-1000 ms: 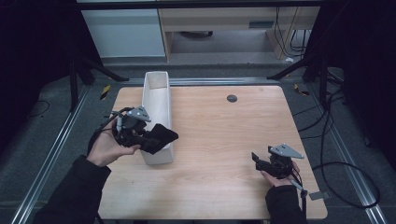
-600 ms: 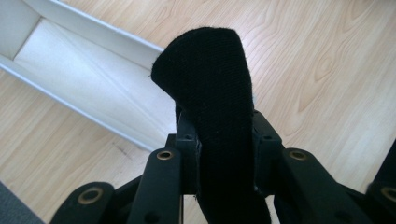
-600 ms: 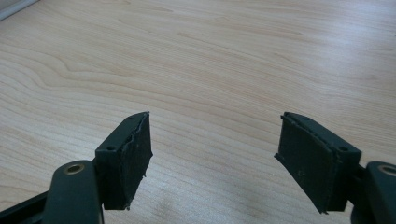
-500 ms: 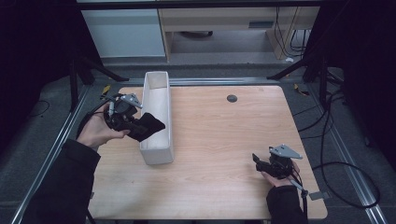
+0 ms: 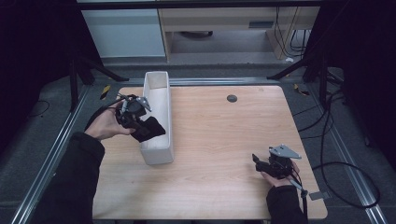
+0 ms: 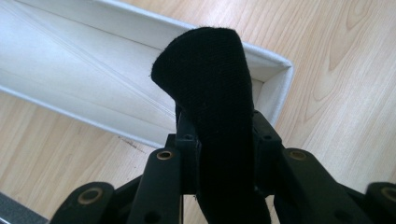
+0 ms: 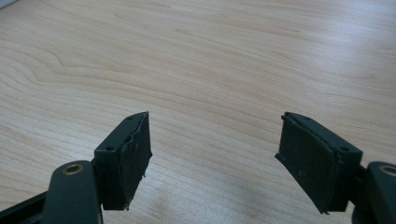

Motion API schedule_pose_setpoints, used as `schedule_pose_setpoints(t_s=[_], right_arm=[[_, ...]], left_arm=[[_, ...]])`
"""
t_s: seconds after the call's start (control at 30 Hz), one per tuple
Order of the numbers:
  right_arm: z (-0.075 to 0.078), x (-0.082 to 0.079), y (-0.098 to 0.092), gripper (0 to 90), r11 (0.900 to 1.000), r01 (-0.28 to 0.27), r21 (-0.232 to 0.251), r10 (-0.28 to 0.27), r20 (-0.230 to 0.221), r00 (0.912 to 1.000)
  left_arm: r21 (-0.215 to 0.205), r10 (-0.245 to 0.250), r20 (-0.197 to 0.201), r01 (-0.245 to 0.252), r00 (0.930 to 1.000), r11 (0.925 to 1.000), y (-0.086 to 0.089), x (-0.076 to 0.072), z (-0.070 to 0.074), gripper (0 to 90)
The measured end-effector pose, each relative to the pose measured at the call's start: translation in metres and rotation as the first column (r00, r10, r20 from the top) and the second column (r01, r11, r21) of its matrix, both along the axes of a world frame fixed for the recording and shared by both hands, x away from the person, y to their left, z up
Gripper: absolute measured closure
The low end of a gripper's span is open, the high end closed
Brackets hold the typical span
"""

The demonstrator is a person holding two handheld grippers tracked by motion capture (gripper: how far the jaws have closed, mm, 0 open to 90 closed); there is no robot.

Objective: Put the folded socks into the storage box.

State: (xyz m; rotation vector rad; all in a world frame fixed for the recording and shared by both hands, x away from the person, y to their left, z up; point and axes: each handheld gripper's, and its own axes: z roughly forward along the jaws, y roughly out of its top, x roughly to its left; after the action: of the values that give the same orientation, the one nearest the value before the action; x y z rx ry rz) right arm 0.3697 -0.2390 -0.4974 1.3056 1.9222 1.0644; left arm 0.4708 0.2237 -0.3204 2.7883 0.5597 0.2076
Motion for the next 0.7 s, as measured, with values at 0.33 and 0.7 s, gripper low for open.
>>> schedule_pose_setpoints(t_s=[0.33,0.7], right_arm=[[-0.001,0.000,0.000,25.5,1.000,-0.002,-0.002,0.002,-0.002,1.0000],[-0.002,0.000,0.001,25.6,1.000,-0.005,-0.010,0.005,-0.002,1.0000]], left_arm=[[0.096,-0.080,-0.022,0.082,0.9966,0.9920,-0.019,0.005,-0.027,68.9],[0.138,-0.132,-0.065,0.140,0.9892,0.9806,-0.024,0.007,-0.068,68.8]])
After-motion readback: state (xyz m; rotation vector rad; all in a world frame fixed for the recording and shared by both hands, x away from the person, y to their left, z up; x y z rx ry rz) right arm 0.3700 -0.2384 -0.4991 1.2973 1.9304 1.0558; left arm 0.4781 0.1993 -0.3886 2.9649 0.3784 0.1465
